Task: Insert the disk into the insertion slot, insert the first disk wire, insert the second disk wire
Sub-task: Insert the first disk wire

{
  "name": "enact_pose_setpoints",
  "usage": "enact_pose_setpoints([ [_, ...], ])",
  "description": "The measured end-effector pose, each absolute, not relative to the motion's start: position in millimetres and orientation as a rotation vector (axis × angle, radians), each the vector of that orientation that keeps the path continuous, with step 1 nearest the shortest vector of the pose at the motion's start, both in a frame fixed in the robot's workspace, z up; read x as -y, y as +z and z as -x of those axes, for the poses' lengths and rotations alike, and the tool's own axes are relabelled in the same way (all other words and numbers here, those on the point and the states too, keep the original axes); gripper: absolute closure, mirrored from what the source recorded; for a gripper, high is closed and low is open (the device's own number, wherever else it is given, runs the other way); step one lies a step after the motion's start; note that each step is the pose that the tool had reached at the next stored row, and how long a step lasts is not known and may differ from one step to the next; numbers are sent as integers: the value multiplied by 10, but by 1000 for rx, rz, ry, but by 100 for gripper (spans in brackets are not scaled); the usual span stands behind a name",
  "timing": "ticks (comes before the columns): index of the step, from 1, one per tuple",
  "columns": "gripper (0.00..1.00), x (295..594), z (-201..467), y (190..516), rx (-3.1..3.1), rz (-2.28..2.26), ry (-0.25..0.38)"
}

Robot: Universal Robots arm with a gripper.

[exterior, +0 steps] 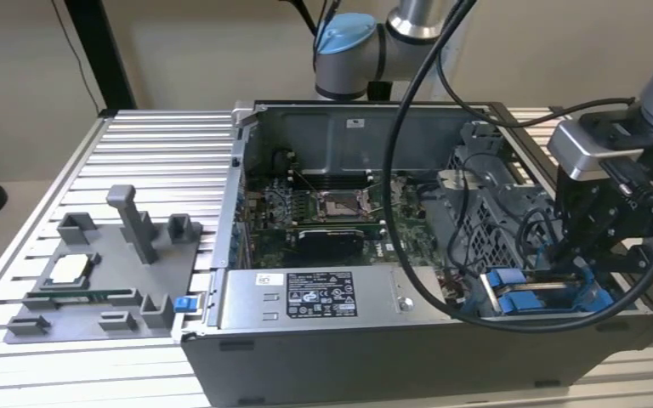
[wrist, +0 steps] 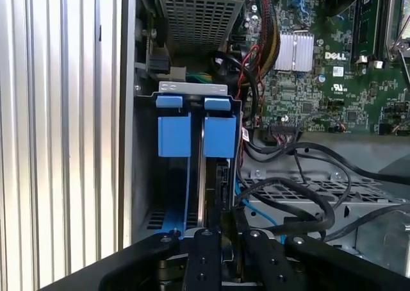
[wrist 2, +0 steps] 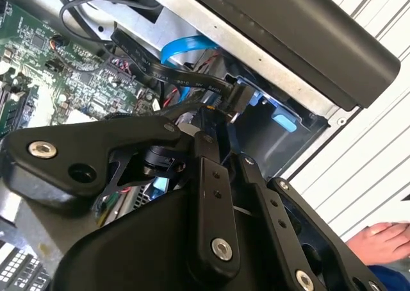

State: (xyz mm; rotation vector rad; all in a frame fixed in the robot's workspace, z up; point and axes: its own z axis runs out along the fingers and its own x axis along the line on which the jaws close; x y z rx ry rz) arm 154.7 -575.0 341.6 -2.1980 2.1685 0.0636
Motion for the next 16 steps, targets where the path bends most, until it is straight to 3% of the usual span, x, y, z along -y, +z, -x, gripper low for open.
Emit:
enact_pose_setpoints([
  [16, 100, 5750, -1556, 3380, -2175, 2182, 72],
])
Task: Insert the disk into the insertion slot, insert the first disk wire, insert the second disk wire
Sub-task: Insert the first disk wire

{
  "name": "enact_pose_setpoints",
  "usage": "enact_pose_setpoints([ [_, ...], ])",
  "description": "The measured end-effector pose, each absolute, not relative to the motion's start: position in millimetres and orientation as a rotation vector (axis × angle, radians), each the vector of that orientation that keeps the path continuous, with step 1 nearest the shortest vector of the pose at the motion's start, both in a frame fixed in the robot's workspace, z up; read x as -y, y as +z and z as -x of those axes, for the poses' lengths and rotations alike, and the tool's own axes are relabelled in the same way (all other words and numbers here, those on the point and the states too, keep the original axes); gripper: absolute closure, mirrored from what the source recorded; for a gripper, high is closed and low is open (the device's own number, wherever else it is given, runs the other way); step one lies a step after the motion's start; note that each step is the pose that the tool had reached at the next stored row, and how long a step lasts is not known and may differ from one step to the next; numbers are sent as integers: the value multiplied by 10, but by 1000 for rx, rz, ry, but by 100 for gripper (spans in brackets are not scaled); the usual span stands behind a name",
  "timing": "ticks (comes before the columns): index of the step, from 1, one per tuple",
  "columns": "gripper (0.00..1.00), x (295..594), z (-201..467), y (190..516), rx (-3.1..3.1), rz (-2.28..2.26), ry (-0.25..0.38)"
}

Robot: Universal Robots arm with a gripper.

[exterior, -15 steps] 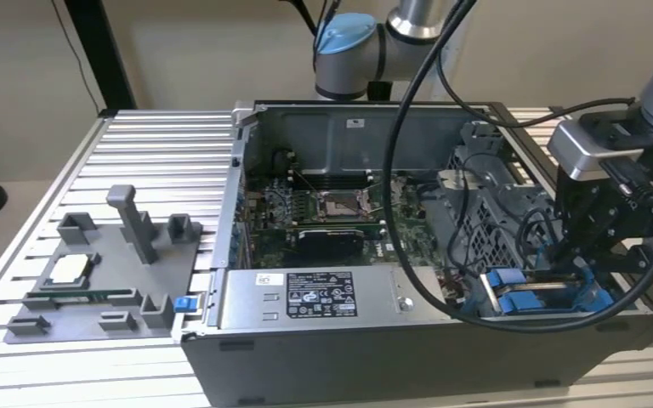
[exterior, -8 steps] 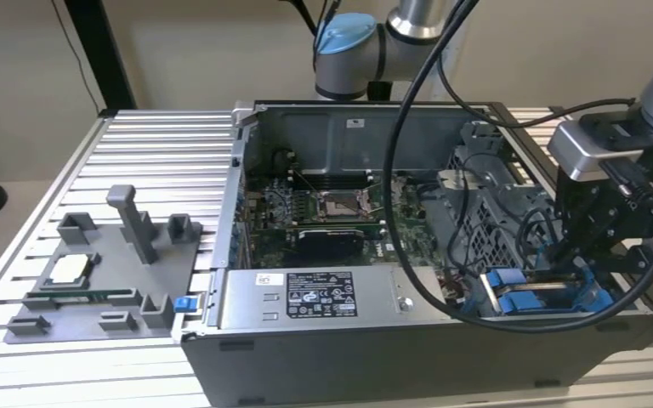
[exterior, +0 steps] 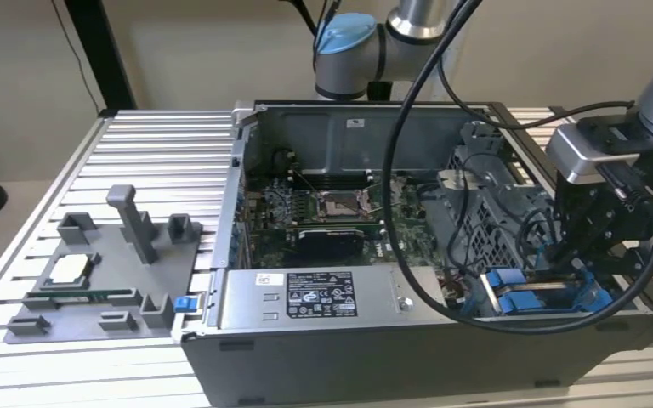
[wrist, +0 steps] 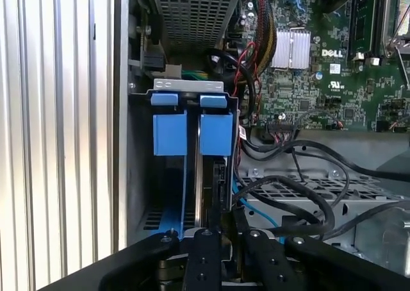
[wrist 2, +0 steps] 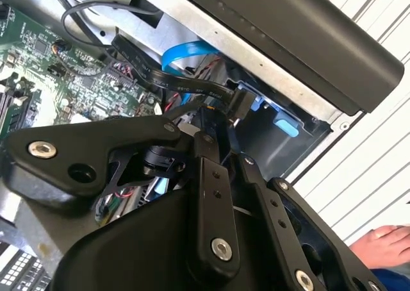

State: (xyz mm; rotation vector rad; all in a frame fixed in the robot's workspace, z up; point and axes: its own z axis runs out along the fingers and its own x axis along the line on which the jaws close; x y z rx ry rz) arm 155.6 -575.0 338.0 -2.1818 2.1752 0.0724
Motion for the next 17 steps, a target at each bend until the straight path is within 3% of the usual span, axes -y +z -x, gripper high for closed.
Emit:
enact_pose_setpoints([
  [8, 100, 5749, -1559, 3308, -2180, 2175, 74],
  [9, 0, 5749, -1559, 3436, -2181, 2175, 74],
  [17, 0, 5749, -1577, 3723, -2181, 2176, 79],
])
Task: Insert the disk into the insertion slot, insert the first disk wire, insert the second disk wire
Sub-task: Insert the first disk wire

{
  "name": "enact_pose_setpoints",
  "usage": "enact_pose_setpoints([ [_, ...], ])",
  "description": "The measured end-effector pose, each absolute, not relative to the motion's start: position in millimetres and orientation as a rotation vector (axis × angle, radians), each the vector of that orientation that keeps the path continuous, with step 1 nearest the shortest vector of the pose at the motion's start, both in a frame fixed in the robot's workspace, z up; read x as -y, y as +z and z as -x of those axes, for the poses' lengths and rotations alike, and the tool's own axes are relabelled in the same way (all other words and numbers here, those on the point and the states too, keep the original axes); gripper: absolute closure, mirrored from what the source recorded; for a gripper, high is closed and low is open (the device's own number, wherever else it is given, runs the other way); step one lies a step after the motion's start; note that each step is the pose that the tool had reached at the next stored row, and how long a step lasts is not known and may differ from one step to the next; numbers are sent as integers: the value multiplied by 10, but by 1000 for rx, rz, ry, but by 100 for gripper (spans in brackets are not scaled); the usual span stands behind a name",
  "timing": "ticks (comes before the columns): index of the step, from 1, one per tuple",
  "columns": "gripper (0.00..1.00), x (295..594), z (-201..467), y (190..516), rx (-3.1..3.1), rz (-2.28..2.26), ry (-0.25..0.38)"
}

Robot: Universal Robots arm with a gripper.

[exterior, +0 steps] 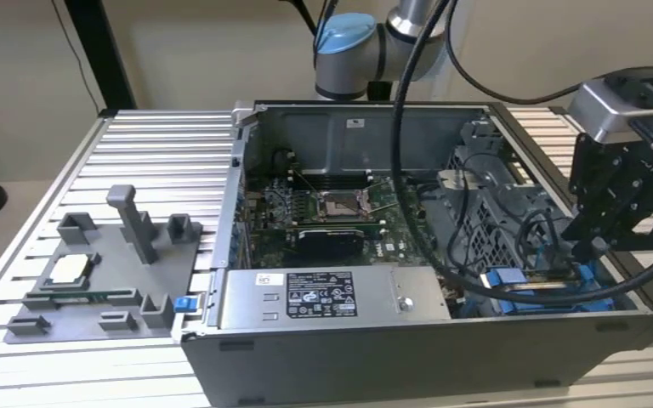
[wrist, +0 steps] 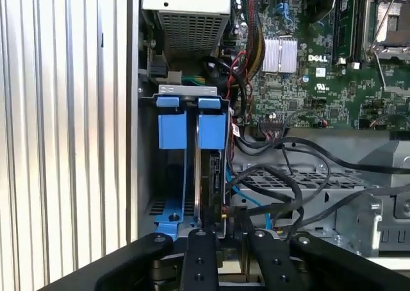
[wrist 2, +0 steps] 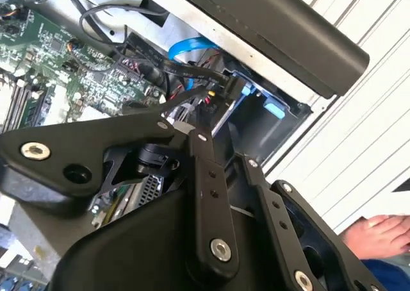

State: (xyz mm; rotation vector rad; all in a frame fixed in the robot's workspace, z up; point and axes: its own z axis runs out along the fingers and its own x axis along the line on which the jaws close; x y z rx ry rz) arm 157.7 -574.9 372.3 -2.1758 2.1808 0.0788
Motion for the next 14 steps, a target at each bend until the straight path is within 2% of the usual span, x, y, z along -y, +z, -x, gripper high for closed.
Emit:
enact_pose_setpoints([
  [14, 0, 5754, -1934, 3726, -2205, 2205, 148],
])
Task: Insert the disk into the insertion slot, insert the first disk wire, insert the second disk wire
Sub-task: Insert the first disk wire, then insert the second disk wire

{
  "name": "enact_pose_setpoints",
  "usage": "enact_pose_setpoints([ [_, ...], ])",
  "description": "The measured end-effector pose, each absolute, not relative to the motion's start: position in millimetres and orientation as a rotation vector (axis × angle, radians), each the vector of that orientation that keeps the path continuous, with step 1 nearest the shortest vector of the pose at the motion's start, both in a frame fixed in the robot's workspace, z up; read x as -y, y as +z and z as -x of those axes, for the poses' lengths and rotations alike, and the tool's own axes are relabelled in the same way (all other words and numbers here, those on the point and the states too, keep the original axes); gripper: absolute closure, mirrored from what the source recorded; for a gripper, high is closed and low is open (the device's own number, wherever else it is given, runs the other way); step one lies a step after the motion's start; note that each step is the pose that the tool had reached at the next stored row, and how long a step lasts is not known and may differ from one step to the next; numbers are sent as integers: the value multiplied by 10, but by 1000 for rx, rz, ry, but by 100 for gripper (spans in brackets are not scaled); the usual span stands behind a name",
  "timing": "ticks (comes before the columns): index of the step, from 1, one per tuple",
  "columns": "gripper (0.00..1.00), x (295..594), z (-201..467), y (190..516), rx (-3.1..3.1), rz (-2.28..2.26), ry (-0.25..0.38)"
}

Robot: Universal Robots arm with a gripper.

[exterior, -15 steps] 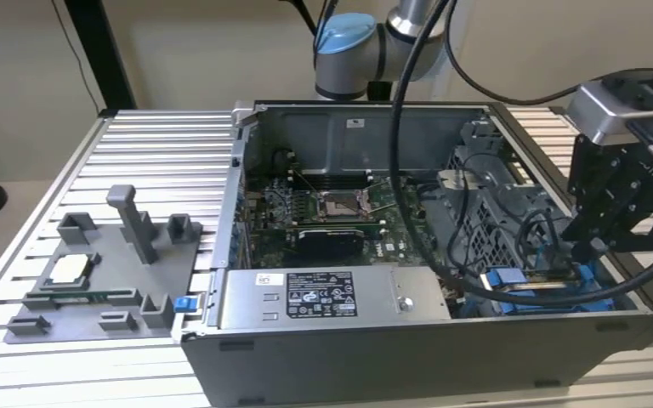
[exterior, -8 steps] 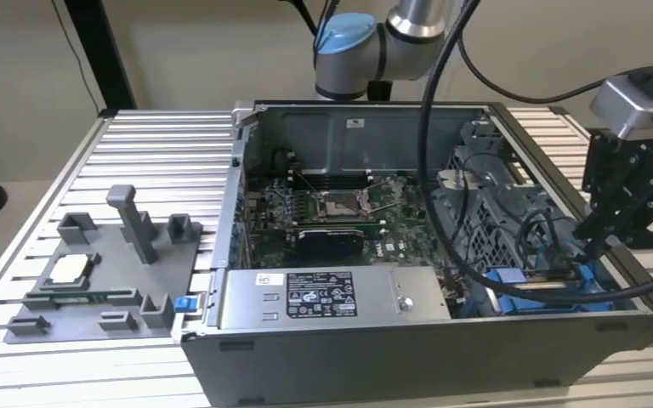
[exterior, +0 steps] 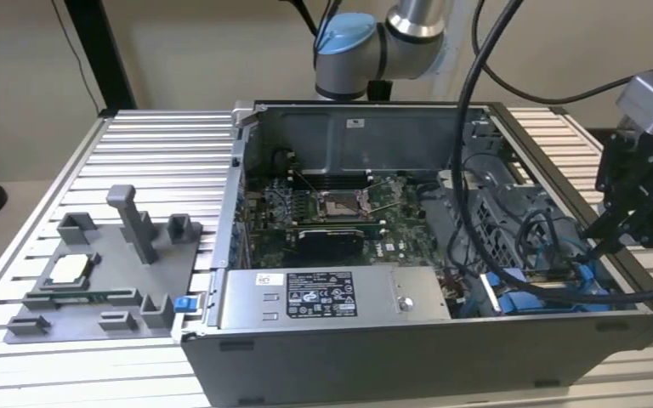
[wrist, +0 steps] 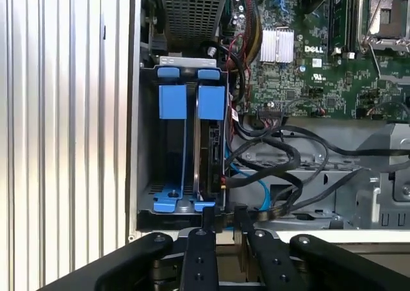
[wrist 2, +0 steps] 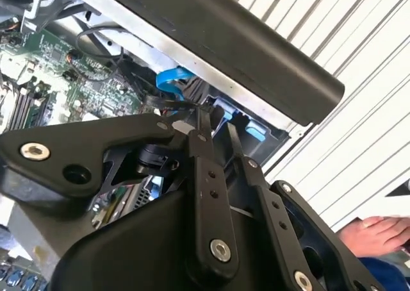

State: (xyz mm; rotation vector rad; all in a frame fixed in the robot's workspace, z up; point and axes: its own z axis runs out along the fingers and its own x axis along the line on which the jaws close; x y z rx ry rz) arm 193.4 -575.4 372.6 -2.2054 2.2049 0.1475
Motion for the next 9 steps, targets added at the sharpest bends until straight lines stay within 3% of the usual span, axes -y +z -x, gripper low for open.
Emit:
enact_pose_setpoints([
  [9, 0, 5759, -2037, 3709, -2215, 2215, 174],
])
